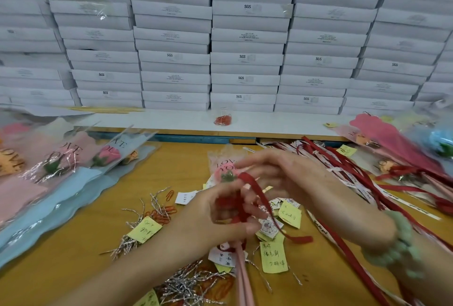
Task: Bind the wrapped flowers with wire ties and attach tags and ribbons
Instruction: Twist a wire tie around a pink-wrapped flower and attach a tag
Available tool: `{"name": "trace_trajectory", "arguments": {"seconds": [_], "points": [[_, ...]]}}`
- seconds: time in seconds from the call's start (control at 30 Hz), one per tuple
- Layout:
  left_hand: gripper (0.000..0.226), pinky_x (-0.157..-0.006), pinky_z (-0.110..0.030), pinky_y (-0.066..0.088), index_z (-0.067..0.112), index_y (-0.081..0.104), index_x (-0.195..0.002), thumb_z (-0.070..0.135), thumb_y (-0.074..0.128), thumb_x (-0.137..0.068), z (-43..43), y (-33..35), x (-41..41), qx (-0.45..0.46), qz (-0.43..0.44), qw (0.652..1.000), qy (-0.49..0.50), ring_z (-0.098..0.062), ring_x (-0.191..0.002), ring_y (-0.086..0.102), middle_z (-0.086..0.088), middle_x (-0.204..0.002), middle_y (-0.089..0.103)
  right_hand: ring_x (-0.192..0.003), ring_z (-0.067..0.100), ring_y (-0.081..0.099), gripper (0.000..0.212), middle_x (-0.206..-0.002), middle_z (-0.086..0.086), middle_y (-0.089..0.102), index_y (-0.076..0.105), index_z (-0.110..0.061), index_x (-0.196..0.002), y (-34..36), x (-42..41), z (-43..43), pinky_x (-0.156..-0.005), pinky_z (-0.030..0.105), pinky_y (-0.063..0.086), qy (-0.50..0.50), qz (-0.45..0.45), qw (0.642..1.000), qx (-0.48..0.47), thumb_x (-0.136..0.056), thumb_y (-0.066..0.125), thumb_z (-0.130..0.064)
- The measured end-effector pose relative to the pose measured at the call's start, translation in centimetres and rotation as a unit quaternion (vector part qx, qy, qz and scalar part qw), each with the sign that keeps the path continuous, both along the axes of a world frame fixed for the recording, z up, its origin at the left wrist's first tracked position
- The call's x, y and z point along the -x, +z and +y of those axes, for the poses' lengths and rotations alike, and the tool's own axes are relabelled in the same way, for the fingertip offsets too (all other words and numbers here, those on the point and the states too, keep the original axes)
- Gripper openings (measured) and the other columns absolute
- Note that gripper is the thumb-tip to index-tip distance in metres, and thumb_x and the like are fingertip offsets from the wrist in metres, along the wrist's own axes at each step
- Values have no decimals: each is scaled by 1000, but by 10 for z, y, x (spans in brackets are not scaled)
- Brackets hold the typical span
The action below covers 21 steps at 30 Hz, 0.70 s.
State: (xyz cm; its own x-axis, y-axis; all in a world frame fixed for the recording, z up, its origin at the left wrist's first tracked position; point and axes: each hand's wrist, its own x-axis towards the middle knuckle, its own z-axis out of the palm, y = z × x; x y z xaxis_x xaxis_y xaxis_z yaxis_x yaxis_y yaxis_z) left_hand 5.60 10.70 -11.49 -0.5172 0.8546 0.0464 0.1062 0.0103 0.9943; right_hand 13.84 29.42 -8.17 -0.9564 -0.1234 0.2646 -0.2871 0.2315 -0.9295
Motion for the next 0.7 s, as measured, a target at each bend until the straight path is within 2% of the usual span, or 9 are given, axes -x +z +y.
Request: {"name": "trace_trajectory", "arguments": {"seconds": [0.07,0.13,0.27,0.37,0.43,0.53,0.57,0.63,0.7], "points": [[21,-56,-18,52,4,62,-107,4,67,-87,1,-2,1,-6,21,1000,-2,-12,-77,72,-5,-92,77,-113,24,64,56,-135,0,59,49,-31,-137,-1,1,-3,-88,33,54,8,25,1000,-11,-94,36,-64],[13,-53,-19,51,2,62,-104,4,60,-92,1,-5,3,-6,23,1000,-3,-15,-72,71,-9,-88,76,-124,21,57,61,-143,-8,52,39,-39,-143,0,0,-5,-91,35,53,-14,57,998,-34,-90,36,-70],[23,-54,-19,51,5,47,-119,4,52,-97,2,-9,2,-22,1,999,-31,-25,-88,73,-14,-96,76,-135,5,42,57,-147,-20,44,19,-50,-149,-3,-8,-6,-105,35,40,-100,119,982,-108,-95,31,-64],[28,-55,-19,53,12,41,-126,10,48,-99,3,-9,2,-37,-3,998,-45,-25,-90,73,-14,-98,75,-125,-9,46,58,-136,-26,52,13,-56,-147,-4,-9,-3,-107,26,36,-175,49,977,-114,-93,33,-66],[37,-55,-20,53,18,36,-132,15,49,-98,2,-8,1,-53,-18,998,-41,-26,-89,73,-15,-98,75,-112,-8,55,60,-121,-22,62,19,-48,-148,-6,-8,-1,-97,22,43,-208,19,963,-169,-93,42,-54],[54,-58,-21,52,29,27,-142,19,52,-95,-1,-8,1,-44,-31,998,-24,-38,-88,69,-14,-100,75,-79,0,65,44,-89,-12,72,43,-40,-133,-8,-5,-2,-73,21,47,-192,1,954,-228,-92,59,-35],[58,-58,-19,52,30,23,-145,18,52,-96,-1,-8,1,-39,-31,999,-17,-35,-80,70,-13,-99,75,-75,1,65,44,-87,-9,72,47,-41,-128,-9,-5,-3,-69,18,47,-164,-17,964,-210,-89,65,-33],[63,-54,-14,48,31,18,-148,15,52,-98,-2,-9,2,-28,-22,999,-1,-18,-63,68,-13,-97,76,-77,5,65,52,-90,-2,72,51,-45,-124,-12,-4,-5,-66,12,46,-116,-39,978,-170,-81,75,-29],[59,-51,-12,46,32,21,-147,13,51,-99,-2,-9,2,-30,-10,999,-8,-12,-59,67,-13,-94,76,-79,9,65,58,-91,7,71,55,-43,-123,-14,-3,-6,-63,9,46,-93,-37,985,-137,-77,80,-20]]}}
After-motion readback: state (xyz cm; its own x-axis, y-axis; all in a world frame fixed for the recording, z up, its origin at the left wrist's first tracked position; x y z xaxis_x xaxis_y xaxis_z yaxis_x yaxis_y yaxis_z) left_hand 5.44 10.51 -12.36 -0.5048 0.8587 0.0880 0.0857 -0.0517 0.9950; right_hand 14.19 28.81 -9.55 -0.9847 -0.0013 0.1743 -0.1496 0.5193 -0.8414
